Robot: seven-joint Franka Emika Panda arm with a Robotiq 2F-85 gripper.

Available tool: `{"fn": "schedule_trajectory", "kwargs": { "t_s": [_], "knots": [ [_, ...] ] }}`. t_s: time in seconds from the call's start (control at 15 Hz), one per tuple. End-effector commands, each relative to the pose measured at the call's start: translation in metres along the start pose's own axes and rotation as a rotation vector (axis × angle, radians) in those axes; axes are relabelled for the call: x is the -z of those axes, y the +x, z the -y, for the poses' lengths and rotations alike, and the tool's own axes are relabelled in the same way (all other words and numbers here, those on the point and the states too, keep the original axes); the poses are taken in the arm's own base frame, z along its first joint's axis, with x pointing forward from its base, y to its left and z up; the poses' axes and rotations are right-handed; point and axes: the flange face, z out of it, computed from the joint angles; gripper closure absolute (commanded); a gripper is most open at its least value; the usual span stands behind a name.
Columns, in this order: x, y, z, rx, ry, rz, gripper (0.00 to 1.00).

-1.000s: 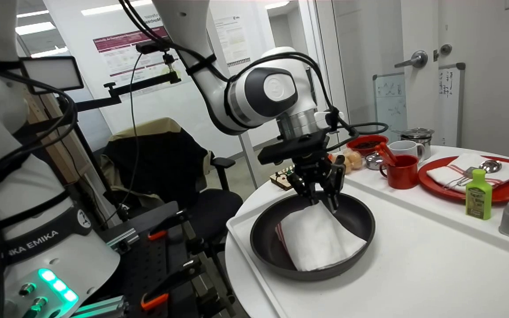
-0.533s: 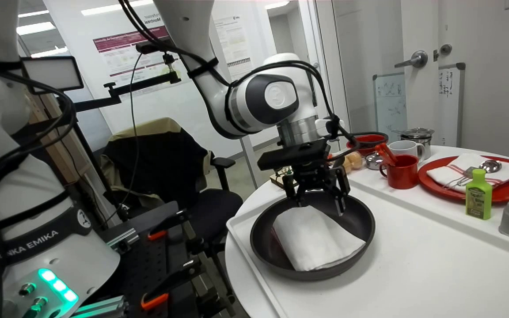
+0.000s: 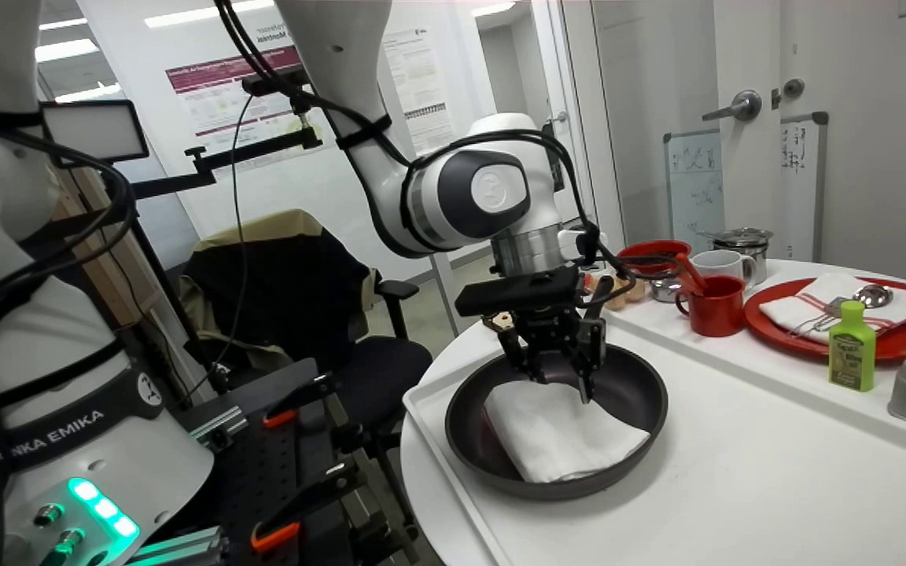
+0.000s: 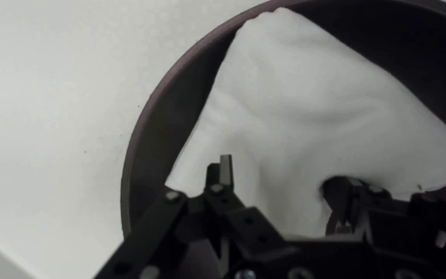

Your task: Use the towel to clean the pan

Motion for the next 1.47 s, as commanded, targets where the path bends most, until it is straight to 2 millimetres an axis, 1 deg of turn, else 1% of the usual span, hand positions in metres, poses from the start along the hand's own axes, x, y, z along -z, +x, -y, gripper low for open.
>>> {"fn": "schedule_trajectory", "kwargs": {
  "t_s": [0.0,0.13,0.2,0.27,0.47,0.67,0.8,0.87,1.07,1.27,1.4],
  "knots": [
    [-0.008,-0.001,0.005,0.02,0.041,0.021,0.72],
    [-0.014,-0.006,0.009,0.023,0.056,0.037,0.86],
    [-0.017,-0.01,0.012,0.025,0.063,0.044,0.95],
    [-0.02,-0.015,0.014,0.028,0.07,0.049,0.99],
    [-0.033,-0.033,0.016,0.021,0.088,0.067,1.0],
    [-0.051,-0.053,0.017,0.014,0.103,0.105,0.99],
    [-0.062,-0.058,0.016,0.01,0.113,0.124,0.99],
    [-0.066,-0.058,0.016,0.014,0.121,0.124,0.99],
    [-0.072,-0.045,0.012,-0.006,0.117,0.11,0.99],
    [-0.065,-0.03,0.004,-0.036,0.096,0.07,0.99],
    [-0.055,-0.02,-0.004,-0.07,0.071,0.025,0.99]
  ]
}}
